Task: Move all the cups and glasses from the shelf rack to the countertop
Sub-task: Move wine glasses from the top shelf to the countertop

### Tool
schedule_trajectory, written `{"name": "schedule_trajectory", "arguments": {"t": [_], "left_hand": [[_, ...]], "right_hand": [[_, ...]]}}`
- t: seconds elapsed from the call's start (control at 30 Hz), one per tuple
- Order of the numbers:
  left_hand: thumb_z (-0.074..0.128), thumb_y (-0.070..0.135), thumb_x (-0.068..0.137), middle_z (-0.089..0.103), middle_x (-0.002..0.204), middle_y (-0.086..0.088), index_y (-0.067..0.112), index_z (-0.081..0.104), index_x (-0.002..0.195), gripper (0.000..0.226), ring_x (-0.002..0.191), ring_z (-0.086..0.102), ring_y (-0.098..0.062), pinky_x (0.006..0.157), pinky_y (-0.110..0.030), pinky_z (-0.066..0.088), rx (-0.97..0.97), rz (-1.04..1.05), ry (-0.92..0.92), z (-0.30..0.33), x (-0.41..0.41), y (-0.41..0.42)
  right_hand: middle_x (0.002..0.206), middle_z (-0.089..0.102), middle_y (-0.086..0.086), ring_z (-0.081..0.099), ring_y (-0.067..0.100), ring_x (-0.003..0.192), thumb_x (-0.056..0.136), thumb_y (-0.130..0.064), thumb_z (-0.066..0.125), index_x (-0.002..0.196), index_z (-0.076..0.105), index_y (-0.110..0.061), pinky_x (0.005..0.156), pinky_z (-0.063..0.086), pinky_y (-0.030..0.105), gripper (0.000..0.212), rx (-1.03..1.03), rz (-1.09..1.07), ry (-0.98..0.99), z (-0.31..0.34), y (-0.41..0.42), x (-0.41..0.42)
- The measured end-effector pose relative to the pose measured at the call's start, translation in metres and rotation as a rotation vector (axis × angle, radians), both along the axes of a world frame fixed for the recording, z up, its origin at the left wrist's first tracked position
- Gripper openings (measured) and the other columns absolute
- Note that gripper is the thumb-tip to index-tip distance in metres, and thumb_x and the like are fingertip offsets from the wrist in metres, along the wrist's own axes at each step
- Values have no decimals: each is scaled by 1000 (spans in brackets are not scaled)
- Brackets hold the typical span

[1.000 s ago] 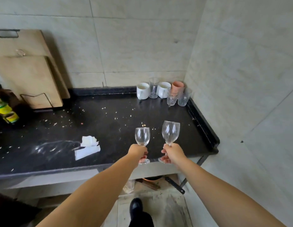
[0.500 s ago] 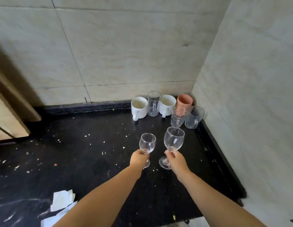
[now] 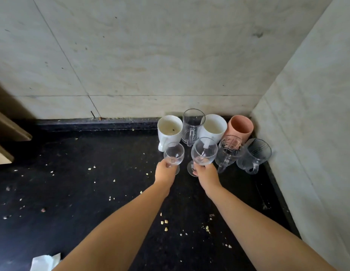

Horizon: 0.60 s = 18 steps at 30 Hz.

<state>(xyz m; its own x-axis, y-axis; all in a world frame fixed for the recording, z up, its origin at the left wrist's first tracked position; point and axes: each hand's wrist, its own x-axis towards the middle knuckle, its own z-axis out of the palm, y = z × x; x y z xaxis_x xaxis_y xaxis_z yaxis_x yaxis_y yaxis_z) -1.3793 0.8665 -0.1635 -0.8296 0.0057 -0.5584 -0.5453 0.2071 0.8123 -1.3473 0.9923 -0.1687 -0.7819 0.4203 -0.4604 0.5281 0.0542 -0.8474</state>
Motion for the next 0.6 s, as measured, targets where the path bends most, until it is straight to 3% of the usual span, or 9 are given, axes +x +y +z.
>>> {"name": "schedule_trajectory", "arguments": {"t": [0.2, 0.47, 0.53, 0.6], "left_hand": [[54, 9, 89, 57, 75, -3, 17, 57, 73, 18, 73, 47, -18, 64, -26, 38, 30, 21, -6, -16, -4, 7], [54, 10, 90, 59, 81, -7, 20, 58, 72, 21, 76, 47, -18, 67, -29, 39, 18, 20, -34, -19, -5, 7], [51, 10, 91, 59, 81, -6, 19, 59, 76, 19, 71, 46, -16, 60, -27, 37, -14, 1, -30, -21, -6, 6], [45, 7, 92, 58, 84, -8, 16, 61, 89, 19, 66, 44, -15, 54, -26, 35, -91, -61, -18, -20, -5, 5]], "right_hand": [[97, 64, 5, 64, 19, 93, 94, -14, 54, 98, 59, -20, 95, 53, 42, 9, 28, 10, -3, -16, 5, -8], [108, 67, 19, 65, 32, 104, 92, -21, 56, 82, 56, -30, 97, 51, 50, 13, 60, 22, -56, -20, 6, -10], [110, 66, 21, 65, 32, 101, 92, -20, 56, 85, 57, -26, 97, 51, 50, 10, 51, 16, -66, -18, 6, -10], [113, 64, 18, 63, 23, 93, 94, -15, 54, 102, 60, -18, 97, 52, 48, 11, 11, 14, -74, -17, 6, -9]]}}
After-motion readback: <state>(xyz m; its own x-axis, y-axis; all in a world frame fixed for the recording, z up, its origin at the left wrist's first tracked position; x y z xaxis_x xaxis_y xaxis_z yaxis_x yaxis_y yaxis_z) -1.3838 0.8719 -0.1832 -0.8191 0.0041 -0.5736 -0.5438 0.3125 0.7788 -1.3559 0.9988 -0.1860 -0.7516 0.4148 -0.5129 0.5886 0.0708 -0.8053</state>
